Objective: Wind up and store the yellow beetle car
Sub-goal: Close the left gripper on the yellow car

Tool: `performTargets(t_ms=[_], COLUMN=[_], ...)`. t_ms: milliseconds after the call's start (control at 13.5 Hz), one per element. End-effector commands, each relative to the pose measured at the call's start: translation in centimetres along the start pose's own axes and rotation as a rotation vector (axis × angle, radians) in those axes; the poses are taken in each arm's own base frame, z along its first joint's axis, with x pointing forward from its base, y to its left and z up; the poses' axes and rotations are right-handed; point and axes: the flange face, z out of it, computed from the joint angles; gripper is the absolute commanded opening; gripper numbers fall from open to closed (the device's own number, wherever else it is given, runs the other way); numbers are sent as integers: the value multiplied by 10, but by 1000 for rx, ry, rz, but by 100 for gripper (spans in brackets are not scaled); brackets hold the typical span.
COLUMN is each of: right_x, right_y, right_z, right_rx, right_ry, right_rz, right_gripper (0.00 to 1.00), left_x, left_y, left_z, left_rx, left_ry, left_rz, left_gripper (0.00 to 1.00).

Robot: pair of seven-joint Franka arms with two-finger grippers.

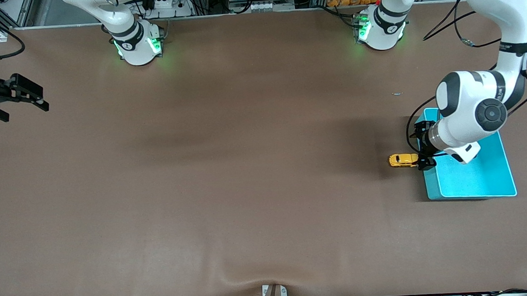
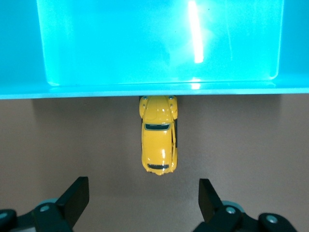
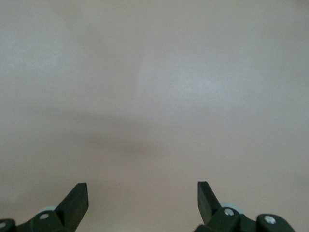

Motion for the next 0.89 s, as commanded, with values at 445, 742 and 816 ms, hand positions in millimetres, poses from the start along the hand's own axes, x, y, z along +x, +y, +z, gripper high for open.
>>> performTargets(t_ms=[445, 742, 816], right_x=[-5, -6, -5], right_y=[-2, 4, 4], right_z=[-19, -19, -18], right_rx=[-33, -32, -32], right_ry=[18, 15, 14], right_rz=[12, 17, 18], right_gripper=[100, 100, 100], left_x=[5, 7, 7], left_y=[-27, -17, -14], left_z=[58, 73, 74], left_rx=[-142, -139, -141], left_ry=[55, 51, 50], left_rz=[60, 61, 59], left_gripper=[100, 100, 100])
